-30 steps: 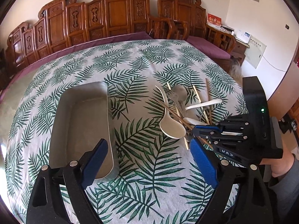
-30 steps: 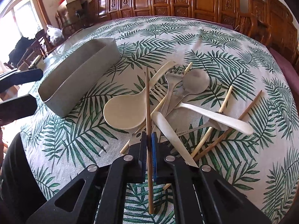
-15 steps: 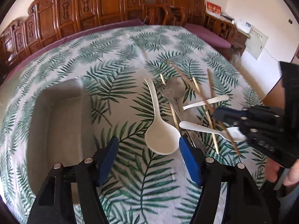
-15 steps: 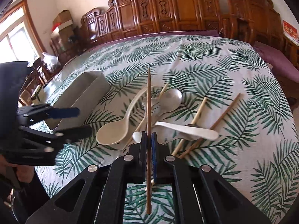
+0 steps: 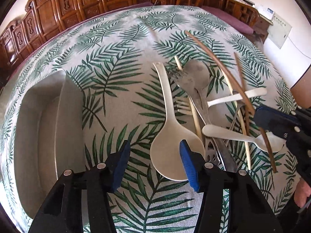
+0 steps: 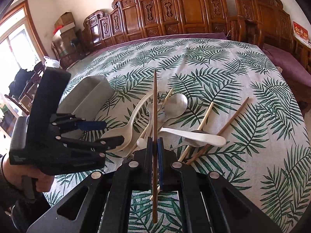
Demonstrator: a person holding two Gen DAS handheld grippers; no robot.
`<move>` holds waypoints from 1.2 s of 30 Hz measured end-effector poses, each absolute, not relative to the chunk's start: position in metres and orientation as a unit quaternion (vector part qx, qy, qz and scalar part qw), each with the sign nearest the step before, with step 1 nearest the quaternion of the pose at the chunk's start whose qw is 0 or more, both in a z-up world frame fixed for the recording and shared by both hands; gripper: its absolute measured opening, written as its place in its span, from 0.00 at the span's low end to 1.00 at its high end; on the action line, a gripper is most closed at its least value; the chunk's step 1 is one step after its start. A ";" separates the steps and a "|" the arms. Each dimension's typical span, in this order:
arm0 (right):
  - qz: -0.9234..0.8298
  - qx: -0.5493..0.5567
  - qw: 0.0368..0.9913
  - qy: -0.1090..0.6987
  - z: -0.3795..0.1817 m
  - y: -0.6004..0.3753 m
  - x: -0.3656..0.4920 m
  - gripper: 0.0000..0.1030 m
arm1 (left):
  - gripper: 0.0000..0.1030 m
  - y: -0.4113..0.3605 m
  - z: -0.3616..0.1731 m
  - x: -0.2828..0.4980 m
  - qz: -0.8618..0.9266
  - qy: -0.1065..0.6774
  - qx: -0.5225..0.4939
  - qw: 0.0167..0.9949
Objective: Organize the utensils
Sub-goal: 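Grasp a white plastic spoon with the left tool while the right tool holds the chopstick, then carry the white spoon into the grey tray and open the left tool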
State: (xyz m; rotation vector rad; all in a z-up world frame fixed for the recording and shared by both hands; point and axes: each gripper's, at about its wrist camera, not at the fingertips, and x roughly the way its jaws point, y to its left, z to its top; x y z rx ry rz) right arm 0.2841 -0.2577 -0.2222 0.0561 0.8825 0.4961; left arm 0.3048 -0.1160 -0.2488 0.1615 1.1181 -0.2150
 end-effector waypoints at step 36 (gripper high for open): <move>0.245 0.016 0.881 0.405 -0.168 -0.200 0.261 0.06 | 0.02 -0.017 -0.159 0.258 -0.058 0.462 0.006 0.885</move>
